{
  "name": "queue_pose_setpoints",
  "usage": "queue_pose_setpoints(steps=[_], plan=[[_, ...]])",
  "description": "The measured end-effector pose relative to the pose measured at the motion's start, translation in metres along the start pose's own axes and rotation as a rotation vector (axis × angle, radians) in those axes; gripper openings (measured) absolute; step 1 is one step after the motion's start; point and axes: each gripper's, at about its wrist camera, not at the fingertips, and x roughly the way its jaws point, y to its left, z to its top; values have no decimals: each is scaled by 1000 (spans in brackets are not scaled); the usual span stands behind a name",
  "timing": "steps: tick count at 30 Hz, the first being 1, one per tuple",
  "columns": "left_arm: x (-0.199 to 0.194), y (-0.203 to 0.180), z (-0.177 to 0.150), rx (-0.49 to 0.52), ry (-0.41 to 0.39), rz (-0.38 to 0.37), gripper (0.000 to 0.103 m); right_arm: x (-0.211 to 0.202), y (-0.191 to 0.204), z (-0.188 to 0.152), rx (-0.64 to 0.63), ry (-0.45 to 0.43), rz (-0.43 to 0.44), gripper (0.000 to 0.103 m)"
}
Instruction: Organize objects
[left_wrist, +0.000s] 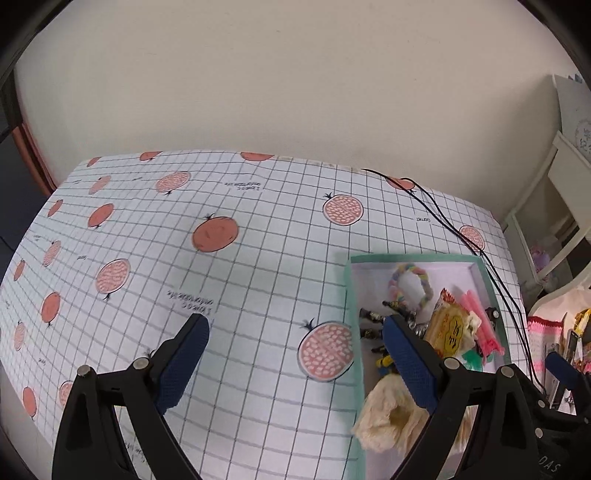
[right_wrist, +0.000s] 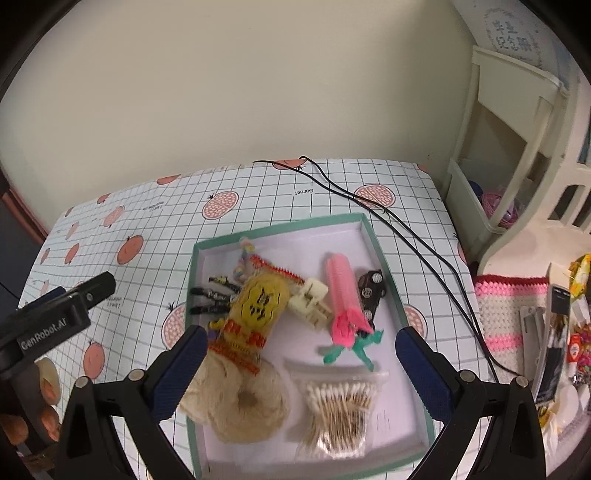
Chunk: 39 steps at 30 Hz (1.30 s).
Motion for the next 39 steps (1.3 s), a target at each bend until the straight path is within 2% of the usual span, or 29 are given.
queue_pose_setpoints(steps=[9,26,32,39], plan=[[-23,1,-24,71,-29,78,95,-22,7,-23,-36,-14,-13,103],[-56,5,-65,85,-18,-2,95,-50,13,-61,-38,-19,-8,103],[-63,10,-83,81,15,-56,95,-56,15,-73,-37,-5,-9,103],[-70,12,-104,114,24,-57,95,-59,16,-86,-32,20,-5,103]])
